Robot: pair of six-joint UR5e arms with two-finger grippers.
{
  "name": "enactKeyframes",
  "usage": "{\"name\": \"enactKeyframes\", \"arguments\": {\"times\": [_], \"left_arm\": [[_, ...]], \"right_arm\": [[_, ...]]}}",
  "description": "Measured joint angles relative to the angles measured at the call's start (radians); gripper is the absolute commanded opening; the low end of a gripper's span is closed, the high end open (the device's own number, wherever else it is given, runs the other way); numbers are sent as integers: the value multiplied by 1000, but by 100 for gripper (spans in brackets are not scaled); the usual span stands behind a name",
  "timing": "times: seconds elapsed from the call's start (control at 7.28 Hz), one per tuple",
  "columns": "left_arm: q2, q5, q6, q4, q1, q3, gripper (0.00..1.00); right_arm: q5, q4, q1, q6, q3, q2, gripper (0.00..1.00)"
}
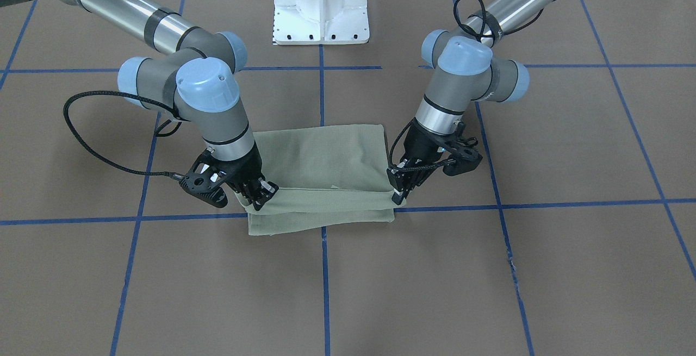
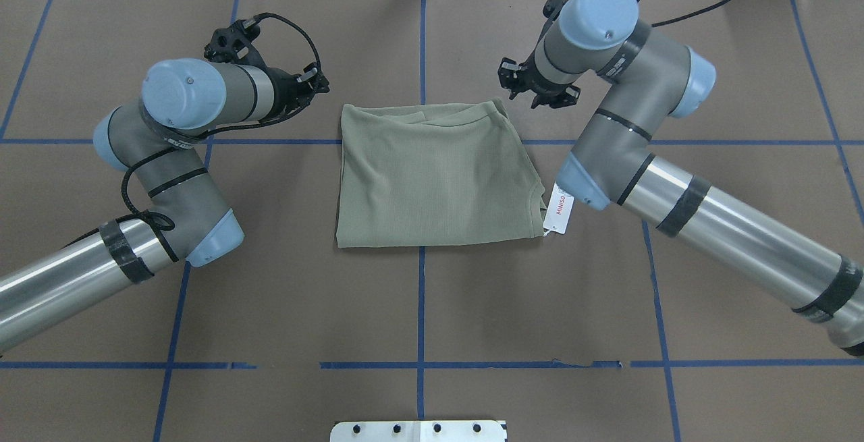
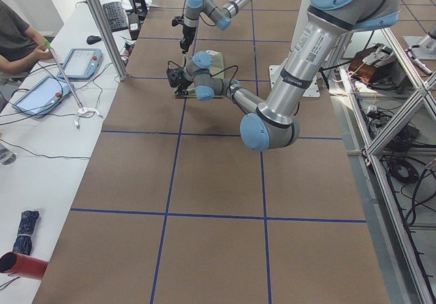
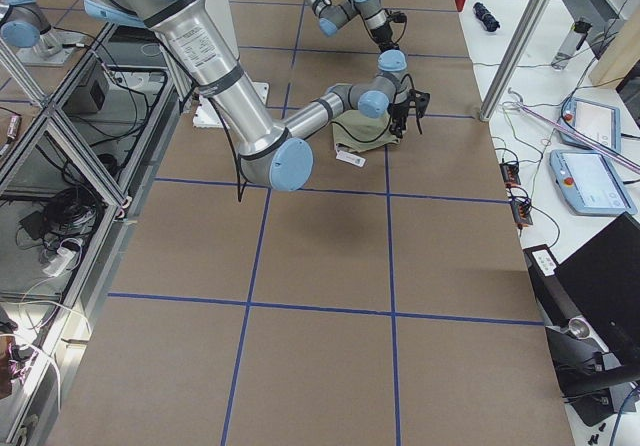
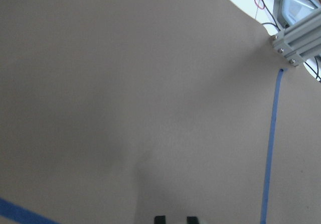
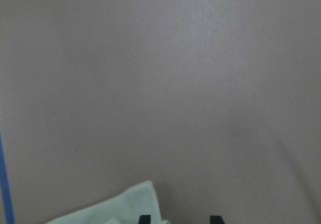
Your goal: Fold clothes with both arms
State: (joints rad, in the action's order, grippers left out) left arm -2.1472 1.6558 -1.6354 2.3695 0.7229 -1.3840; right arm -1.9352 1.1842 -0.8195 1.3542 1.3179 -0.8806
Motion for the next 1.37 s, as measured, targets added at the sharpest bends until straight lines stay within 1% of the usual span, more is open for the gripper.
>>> {"name": "enactKeyframes", "arguments": {"times": [0.14,0.27,0.41,0.55,0.69,0.82,0.96,1.1,1.24,1.37], "left_arm": [[1,20,12,4,12,4,57],[5,50,31,7,27,4,57],[20,98,85,8,56,-3,58],[61,174,182,6,100,-29,58],[122,257,297,1,150,-71,58],[200,332,432,-8,209,-123,58],[286,385,578,-26,265,-178,58],[380,431,736,-47,325,-233,58],[469,507,899,-66,418,-272,59],[543,609,1069,-88,536,-285,62]], "right_arm": [[-37,-6,-40,-87,-17,-11,100],[-52,-7,-61,-127,-24,-20,100],[-64,-7,-79,-155,-27,-33,100],[-98,-8,-111,-209,-26,-61,100],[-161,-5,-171,-308,-24,-103,100],[-240,5,-258,-445,-21,-154,100],[-307,34,-359,-601,-16,-202,100],[-349,100,-456,-770,-2,-241,100],[-367,183,-539,-936,26,-287,100],[-375,251,-610,-1094,56,-350,100]]}}
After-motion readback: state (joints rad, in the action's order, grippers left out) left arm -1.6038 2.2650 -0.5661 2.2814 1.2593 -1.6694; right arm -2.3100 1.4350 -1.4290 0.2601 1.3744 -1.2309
